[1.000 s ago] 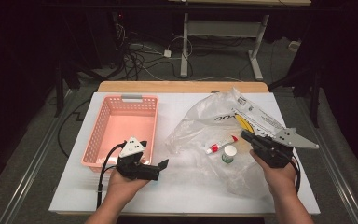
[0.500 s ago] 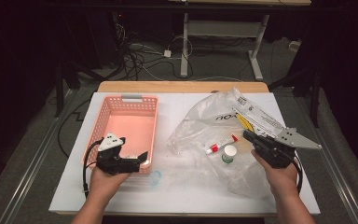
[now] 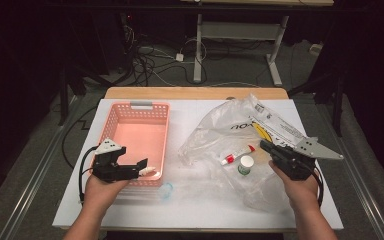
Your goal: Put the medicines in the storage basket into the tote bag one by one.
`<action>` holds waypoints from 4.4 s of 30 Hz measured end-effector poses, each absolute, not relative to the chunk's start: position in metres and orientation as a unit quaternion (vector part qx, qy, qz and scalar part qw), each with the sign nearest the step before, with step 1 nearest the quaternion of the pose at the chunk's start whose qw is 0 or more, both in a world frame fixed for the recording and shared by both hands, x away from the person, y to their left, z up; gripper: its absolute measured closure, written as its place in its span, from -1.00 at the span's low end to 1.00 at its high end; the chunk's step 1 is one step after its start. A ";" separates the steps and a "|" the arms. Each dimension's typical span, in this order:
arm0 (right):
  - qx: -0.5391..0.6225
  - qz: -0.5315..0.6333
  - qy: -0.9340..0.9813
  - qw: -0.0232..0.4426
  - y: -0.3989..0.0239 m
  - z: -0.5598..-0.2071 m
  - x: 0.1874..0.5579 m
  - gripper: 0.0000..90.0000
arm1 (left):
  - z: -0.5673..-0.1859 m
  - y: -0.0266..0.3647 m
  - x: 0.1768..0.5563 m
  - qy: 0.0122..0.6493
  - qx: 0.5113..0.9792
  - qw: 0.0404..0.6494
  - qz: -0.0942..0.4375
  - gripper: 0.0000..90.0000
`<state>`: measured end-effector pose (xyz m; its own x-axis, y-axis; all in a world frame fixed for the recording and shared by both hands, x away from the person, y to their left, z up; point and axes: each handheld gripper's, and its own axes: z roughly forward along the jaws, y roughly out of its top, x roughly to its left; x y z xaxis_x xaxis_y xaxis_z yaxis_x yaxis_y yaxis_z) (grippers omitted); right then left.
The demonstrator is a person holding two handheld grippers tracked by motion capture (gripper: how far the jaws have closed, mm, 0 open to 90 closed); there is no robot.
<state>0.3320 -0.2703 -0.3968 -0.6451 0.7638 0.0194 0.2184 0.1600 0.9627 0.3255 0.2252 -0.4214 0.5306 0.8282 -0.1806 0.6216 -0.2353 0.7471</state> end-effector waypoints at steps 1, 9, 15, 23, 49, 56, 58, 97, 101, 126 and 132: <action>0.342 0.551 0.721 0.246 -0.270 -0.397 0.332 1.00 | -0.419 0.225 0.328 0.464 0.785 0.391 0.125 -0.74; 0.341 0.552 0.720 0.246 -0.270 -0.396 0.331 1.00 | -0.415 0.221 0.354 0.455 0.832 0.313 0.059 -0.50; 0.342 0.552 0.721 0.243 -0.269 -0.398 0.332 1.00 | -0.419 0.217 0.370 0.443 0.861 0.249 0.025 -0.27; 0.341 0.550 0.723 0.242 -0.268 -0.399 0.332 1.00 | -0.422 0.206 0.384 0.419 0.889 0.187 -0.010 -0.09; 0.339 0.551 0.723 0.241 -0.268 -0.398 0.331 1.00 | -0.446 0.185 0.405 0.408 0.912 0.040 -0.029 0.21; 0.338 0.551 0.724 0.242 -0.268 -0.398 0.331 1.00 | -0.444 0.184 0.401 0.394 0.918 0.045 -0.010 0.29; 0.338 0.551 0.724 0.242 -0.268 -0.398 0.331 1.00 | -0.441 0.186 0.400 0.393 0.918 0.060 -0.004 0.29; 0.335 0.550 0.726 0.242 -0.265 -0.398 0.330 1.00 | -0.416 0.196 0.331 0.395 0.810 0.416 0.122 0.30; 0.332 0.551 0.726 0.244 -0.265 -0.398 0.330 1.00 | -0.413 0.193 0.328 0.388 0.804 0.433 0.128 0.30; 0.332 0.554 0.723 0.244 -0.266 -0.396 0.329 1.00 | -0.394 0.153 0.303 0.326 0.793 0.503 0.105 0.30; 0.330 0.553 0.725 0.244 -0.265 -0.396 0.329 1.00 | -0.394 0.129 0.305 0.303 0.805 0.502 0.090 0.30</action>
<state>0.3292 -0.2653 -0.3957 -0.6629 0.7486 0.0119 0.2093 0.1700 0.9630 0.3046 0.1290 -0.3937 0.7997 0.5786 -0.1603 0.3985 -0.3118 0.8625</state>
